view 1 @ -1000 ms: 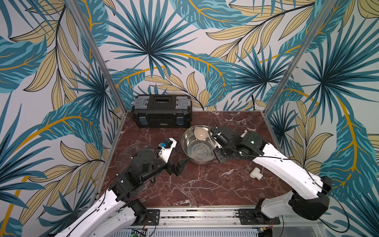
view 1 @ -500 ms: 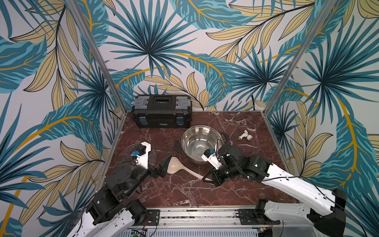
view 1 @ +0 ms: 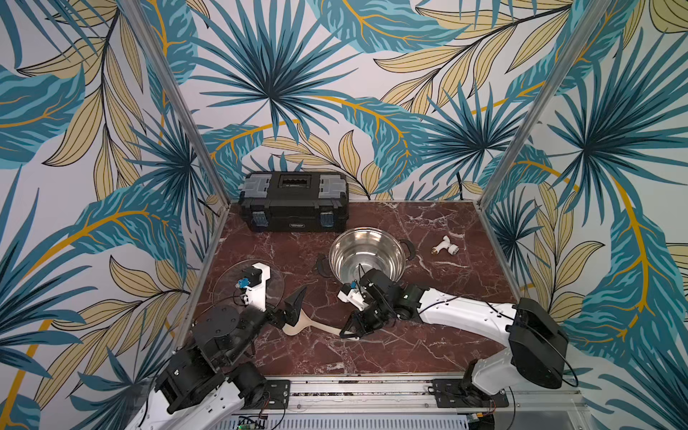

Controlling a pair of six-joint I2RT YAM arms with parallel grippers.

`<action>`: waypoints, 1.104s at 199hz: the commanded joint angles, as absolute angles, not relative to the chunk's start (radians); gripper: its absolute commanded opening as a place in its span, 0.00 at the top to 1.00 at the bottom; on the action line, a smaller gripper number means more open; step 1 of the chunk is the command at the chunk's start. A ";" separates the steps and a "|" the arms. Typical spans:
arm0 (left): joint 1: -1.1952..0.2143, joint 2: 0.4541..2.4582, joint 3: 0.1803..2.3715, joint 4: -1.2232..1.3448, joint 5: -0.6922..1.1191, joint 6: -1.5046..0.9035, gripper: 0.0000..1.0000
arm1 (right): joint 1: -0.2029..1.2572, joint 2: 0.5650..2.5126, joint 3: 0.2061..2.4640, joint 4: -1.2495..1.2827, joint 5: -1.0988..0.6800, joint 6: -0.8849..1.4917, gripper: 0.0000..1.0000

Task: Stir the soup with a spoon
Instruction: Place the spoon at the center of the board, then reset both arms

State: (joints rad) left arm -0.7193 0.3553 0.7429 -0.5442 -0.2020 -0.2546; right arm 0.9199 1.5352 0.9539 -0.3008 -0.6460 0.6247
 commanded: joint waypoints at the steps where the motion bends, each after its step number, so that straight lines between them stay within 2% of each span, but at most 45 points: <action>1: -0.722 0.354 0.723 -0.540 -0.203 -0.258 0.00 | 0.921 1.542 0.952 -0.279 -0.649 0.599 0.93; 9: -0.722 0.353 0.722 -0.539 -0.201 -0.258 0.00 | 0.916 1.539 0.939 -0.297 -0.628 0.587 0.81; 30: -0.723 0.354 0.709 -0.529 -0.199 -0.256 0.00 | 0.887 1.525 0.901 -0.354 -0.546 0.551 0.38; 40: -0.722 0.355 0.702 -0.518 -0.196 -0.255 0.00 | 0.871 1.507 0.884 -0.389 -0.479 0.533 0.24; 51: -0.722 0.357 0.697 -0.507 -0.192 -0.256 0.00 | 0.853 1.485 0.868 -0.417 -0.423 0.521 0.14; 55: -0.722 0.359 0.694 -0.504 -0.193 -0.255 0.00 | 0.844 1.473 0.864 -0.432 -0.393 0.517 0.07; 62: -0.721 0.363 0.695 -0.498 -0.192 -0.251 0.00 | 0.833 1.450 0.863 -0.460 -0.347 0.506 0.03; 83: -0.722 0.389 0.704 -0.488 -0.204 -0.226 0.00 | 0.819 1.357 0.895 -0.597 -0.157 0.466 0.01; 105: -0.722 0.423 0.722 -0.472 -0.242 -0.173 0.00 | 0.819 1.173 0.930 -0.697 0.163 0.452 0.00; 120: -0.722 0.452 0.732 -0.443 -0.257 -0.147 0.00 | 0.819 1.040 0.935 -0.688 0.401 0.424 0.01; 130: -0.723 0.473 0.739 -0.416 -0.239 -0.098 0.00 | 0.819 0.974 0.940 -0.638 0.495 0.367 0.01; 153: -0.722 0.514 0.775 -0.362 -0.243 0.000 0.00 | 0.819 0.877 0.911 -0.485 0.576 0.311 0.00; 170: -0.722 0.559 0.793 -0.297 -0.336 0.027 0.00 | 0.817 0.827 0.860 -0.301 0.569 0.111 0.01; 183: -0.718 0.612 0.796 -0.204 -0.463 0.039 0.00 | 0.810 0.853 0.856 -0.157 0.646 0.031 0.01; 205: -0.639 0.696 0.745 -0.007 -0.505 0.156 0.00 | 0.625 0.975 0.900 -0.042 0.607 -0.005 0.01; 220: -0.480 0.768 0.741 0.006 -0.436 0.102 0.00 | 0.480 1.047 0.879 0.063 0.566 -0.001 0.01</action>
State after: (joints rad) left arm -0.6422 0.6861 0.7509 -0.1577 -0.4152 0.0708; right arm 0.6468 0.9512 0.8997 -0.1677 0.5556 0.0834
